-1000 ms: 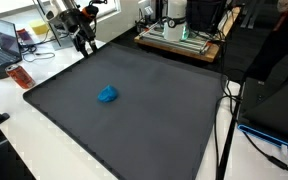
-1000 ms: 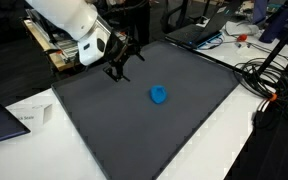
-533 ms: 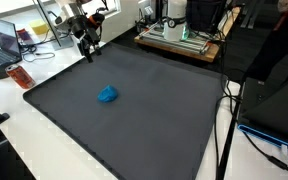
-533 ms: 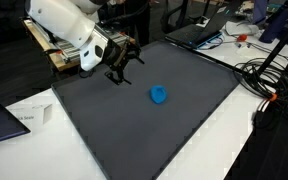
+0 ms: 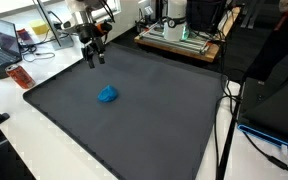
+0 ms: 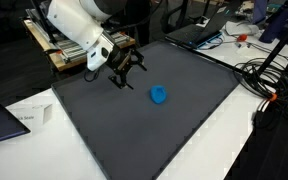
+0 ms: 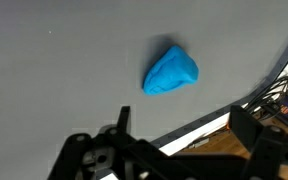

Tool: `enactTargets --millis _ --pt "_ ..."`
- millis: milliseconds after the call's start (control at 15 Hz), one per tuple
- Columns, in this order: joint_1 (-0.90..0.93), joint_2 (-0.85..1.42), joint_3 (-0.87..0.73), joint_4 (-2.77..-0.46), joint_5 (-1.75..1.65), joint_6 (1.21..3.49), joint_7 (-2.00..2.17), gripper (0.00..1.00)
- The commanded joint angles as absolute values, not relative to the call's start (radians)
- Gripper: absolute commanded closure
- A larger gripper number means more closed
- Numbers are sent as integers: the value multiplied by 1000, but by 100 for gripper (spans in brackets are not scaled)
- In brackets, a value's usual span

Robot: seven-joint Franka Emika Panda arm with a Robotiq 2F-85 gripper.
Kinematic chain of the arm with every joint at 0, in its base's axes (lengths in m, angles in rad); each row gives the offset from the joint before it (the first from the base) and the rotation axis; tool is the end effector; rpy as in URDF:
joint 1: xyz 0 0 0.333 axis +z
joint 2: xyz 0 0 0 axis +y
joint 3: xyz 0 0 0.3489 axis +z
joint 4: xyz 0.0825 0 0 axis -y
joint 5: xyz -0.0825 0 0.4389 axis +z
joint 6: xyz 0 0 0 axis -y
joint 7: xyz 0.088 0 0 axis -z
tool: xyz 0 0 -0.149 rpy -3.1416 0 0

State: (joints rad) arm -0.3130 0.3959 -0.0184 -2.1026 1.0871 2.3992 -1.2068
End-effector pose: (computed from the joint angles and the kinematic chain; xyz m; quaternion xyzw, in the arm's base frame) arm 0.6041 -0.1745 0.1757 -0.9440 -0.0029 -0.1979 0.2638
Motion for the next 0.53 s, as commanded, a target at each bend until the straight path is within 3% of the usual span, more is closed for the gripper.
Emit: enactTargets --millis 0,467 --pt "-270 348 -23 -2183 1209 2502 -1304 0" --pt "-208 338 7 -2223 1387 2648 -1401 0"
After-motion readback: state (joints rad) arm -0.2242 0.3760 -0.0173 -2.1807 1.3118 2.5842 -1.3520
